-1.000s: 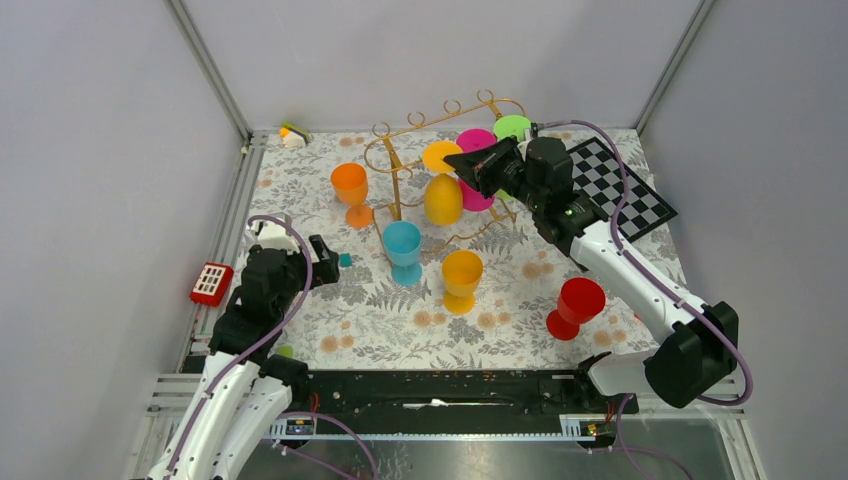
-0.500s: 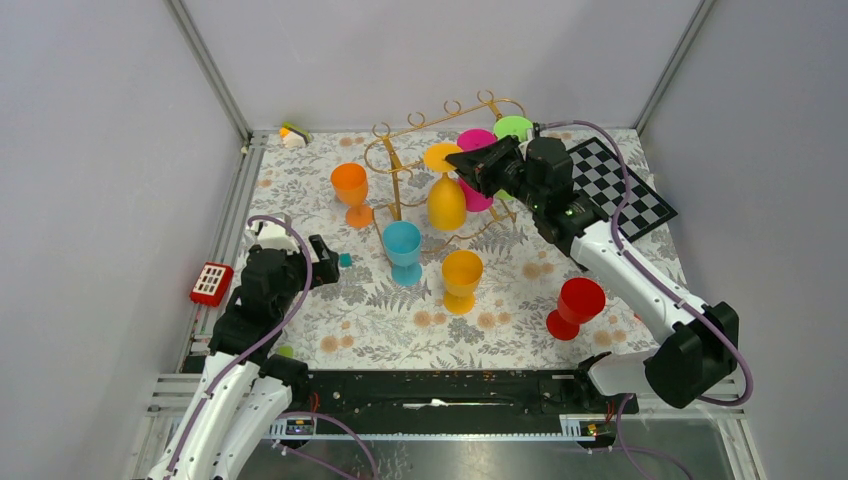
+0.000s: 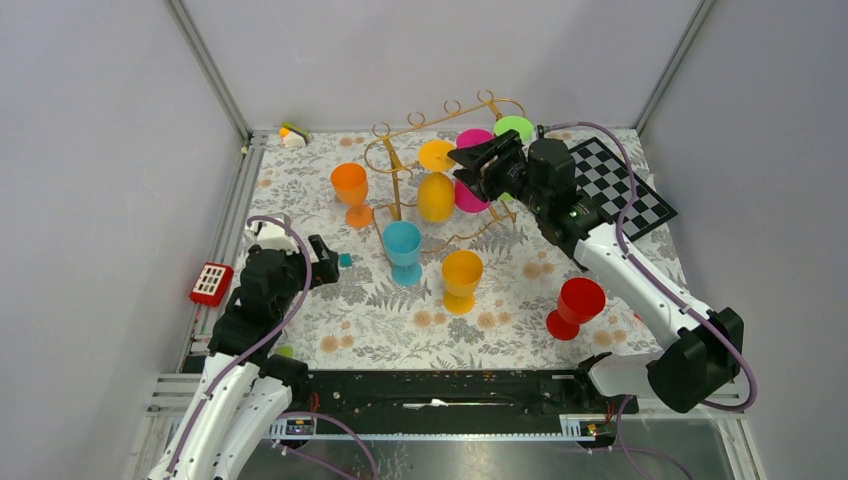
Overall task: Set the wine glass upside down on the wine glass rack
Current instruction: Turn the wine glass upside down at the wine rack.
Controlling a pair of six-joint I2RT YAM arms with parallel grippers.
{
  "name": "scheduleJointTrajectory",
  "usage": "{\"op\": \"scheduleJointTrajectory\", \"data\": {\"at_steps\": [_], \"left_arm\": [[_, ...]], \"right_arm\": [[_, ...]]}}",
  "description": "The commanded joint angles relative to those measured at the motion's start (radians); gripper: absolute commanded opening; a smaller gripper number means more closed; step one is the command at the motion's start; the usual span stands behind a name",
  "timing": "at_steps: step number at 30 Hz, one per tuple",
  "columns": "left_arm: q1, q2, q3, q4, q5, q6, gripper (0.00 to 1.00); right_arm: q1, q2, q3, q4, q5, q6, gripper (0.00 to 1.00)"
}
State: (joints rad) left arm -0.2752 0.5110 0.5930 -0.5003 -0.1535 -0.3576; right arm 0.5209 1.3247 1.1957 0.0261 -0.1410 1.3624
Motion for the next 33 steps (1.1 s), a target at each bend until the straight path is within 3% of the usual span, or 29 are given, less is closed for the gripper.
{"op": "scheduleJointTrajectory", "data": {"at_steps": [1,5,6,7,19,25,33], "left_arm": [[0.002,-0.009,-0.006,0.061,0.02,0.011,0.99],[0.002,-0.011,-0.007,0.061,0.02,0.011,0.99],[0.002,-0.011,-0.007,0.061,0.021,0.011,0.99],[0.002,-0.011,-0.006,0.062,0.022,0.011,0.99],[0.002,-0.013,-0.006,0.063,0.029,0.01,0.99],[0.002,-0.011,-0.006,0.065,0.037,0.008,0.99],[0.001,-0.006,-0.006,0.065,0.044,0.006,0.99]], "right_arm": [[-0.007,-0.014,0.048,-0.01,0.013,-0.017,0.62],[-0.007,-0.029,0.036,-0.017,0.01,-0.017,0.77],[-0.007,-0.037,0.027,-0.017,0.013,-0.017,0.95],[-0.007,-0.046,0.019,-0.017,0.015,-0.015,0.99],[-0.008,-0.214,-0.107,-0.097,0.017,-0.057,1.0],[-0.009,-0.314,-0.111,-0.304,0.055,-0.243,0.99],[-0.01,-0.467,-0.168,-0.535,0.24,-0.496,1.0]]}}
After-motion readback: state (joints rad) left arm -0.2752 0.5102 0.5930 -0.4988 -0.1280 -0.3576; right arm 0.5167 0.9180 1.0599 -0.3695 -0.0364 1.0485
